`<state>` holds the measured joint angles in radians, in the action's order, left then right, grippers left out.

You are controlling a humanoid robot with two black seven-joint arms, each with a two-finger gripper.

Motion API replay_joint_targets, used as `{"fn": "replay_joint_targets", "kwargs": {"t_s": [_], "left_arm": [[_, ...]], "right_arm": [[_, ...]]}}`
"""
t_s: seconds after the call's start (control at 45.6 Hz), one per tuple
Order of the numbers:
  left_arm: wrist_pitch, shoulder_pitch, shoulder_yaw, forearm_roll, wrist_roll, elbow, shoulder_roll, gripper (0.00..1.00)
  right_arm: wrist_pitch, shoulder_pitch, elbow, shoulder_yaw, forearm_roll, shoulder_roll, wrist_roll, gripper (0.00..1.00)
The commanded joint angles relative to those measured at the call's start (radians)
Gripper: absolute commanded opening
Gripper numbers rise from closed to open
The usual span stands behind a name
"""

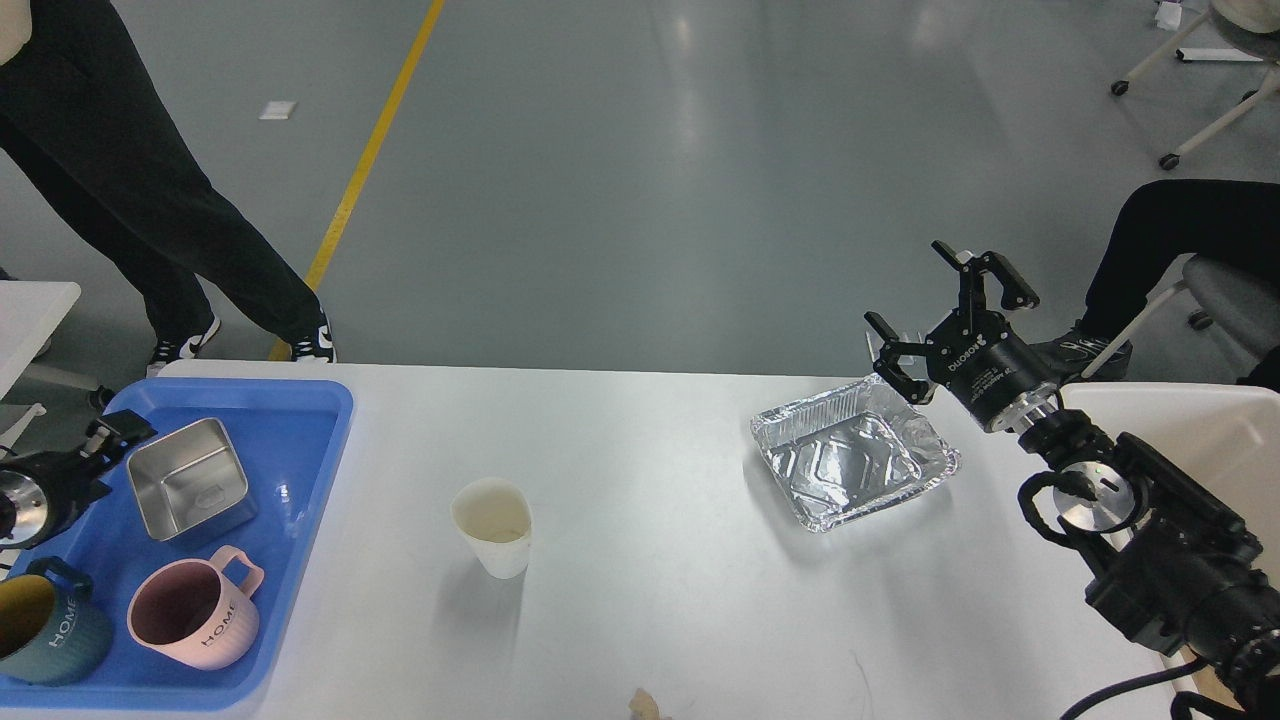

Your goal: Tidy desktop

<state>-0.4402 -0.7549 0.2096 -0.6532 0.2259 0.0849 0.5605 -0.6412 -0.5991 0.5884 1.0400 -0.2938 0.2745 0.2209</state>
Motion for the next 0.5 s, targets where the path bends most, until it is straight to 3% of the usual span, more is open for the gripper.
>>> {"fn": "replay_joint_targets", "kwargs": {"t_s": [0.0,0.263,0.482], "left_arm": [[-0.120,-0.046,0.011,0.049,-0.002,0.004,0.070,0.96],[-0.403,-0.242,0.010,0.217,-0.010,0.004,0.177,0.96],[-0.472,-0.319,0.088,0.332,0.032,0.021,0.144,0.96]], "right_arm": [[0.000,-0.002,-0.001,0.000,-0.002,-0.001,0.000,1.00],[0.002,-0.011,-0.001,0.000,-0.002,-0.006,0.000,1.00],[0.002,-0.013,0.001,0.000,-0.002,-0.012,0.000,1.00]]}}
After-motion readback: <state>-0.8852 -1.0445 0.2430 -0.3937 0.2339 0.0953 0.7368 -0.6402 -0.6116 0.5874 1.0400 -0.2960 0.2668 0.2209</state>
